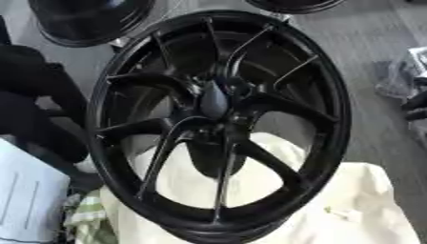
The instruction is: Pull the pin out of the wheel hub.
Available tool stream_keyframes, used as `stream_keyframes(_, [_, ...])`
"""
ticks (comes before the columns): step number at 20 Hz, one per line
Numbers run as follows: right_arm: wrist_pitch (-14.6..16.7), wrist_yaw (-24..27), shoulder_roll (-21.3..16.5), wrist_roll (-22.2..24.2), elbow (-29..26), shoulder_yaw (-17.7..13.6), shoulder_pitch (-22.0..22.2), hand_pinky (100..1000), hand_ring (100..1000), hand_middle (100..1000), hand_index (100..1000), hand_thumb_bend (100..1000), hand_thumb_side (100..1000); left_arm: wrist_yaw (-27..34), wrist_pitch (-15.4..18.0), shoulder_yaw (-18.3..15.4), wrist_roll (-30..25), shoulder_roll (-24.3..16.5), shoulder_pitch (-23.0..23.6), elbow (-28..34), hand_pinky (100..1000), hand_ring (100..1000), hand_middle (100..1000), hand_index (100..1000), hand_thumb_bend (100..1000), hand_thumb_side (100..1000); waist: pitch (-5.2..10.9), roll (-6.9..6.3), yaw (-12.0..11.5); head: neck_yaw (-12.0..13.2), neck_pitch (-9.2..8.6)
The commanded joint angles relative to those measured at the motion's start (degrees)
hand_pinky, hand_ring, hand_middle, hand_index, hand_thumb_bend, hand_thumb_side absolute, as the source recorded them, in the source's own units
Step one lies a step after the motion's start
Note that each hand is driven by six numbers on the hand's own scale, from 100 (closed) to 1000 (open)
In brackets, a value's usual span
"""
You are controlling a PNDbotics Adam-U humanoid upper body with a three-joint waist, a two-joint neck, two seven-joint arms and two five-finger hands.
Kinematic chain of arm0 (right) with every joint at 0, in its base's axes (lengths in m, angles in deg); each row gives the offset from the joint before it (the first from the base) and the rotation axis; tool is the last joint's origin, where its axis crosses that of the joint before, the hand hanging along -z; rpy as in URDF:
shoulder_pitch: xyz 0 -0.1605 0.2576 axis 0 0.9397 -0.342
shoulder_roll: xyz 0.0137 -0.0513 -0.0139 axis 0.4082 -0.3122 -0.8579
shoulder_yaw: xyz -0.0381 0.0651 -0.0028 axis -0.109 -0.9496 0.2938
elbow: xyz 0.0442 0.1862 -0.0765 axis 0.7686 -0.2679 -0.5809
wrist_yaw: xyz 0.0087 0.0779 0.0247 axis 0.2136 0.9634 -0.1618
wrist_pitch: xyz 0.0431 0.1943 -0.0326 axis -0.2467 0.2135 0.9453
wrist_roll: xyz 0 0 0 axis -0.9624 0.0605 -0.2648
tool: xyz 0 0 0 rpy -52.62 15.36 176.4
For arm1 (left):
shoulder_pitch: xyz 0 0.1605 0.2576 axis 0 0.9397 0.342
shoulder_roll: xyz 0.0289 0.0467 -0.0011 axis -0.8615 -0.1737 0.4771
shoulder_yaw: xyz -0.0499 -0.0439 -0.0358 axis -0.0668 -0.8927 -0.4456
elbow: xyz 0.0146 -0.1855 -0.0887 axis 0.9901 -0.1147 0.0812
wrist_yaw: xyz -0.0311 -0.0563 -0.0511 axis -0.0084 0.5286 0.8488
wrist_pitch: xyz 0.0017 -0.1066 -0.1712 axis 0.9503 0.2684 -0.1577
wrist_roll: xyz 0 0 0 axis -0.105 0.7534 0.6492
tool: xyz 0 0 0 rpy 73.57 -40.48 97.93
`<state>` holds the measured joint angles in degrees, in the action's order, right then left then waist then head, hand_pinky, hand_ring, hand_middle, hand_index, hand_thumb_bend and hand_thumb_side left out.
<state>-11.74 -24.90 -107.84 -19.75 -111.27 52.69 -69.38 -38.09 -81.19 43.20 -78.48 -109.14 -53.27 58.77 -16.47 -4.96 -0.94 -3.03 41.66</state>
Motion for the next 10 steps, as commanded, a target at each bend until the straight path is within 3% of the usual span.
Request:
stream_keyframes(1, [0.0, 0.7, -1.0, -0.3, -0.8, -0.6, -0.2, 602, 651, 532, 810, 100, 790, 3.3, -1.0, -1.2, 3.2, 2.9, -2.5, 5.3, 803, 748, 625, 851, 100, 663, 1.16, 0.36, 0.0, 0.5, -0.44])
stream_keyframes(5, [-0.1, 1.5, -0.6, -0.4, -1.1, -0.5, -0.9, 602, 652, 533, 812, 100, 787, 7.3, -1.6, 1.2, 7.3, 9.5, -4.8, 10.7, 795, 742, 619, 838, 100, 663, 0.97, 0.71, 0.5, 0.7, -0.89])
stream_keyframes(10, [0.1, 2.6, -0.3, -1.3, -1.4, -0.4, -1.4, 602, 656, 538, 816, 100, 797, 12.4, -0.7, 4.6, 12.4, 17.8, -7.0, 10.4, 804, 748, 629, 837, 100, 772, 0.73, 1.06, 1.0, 1.1, -0.60])
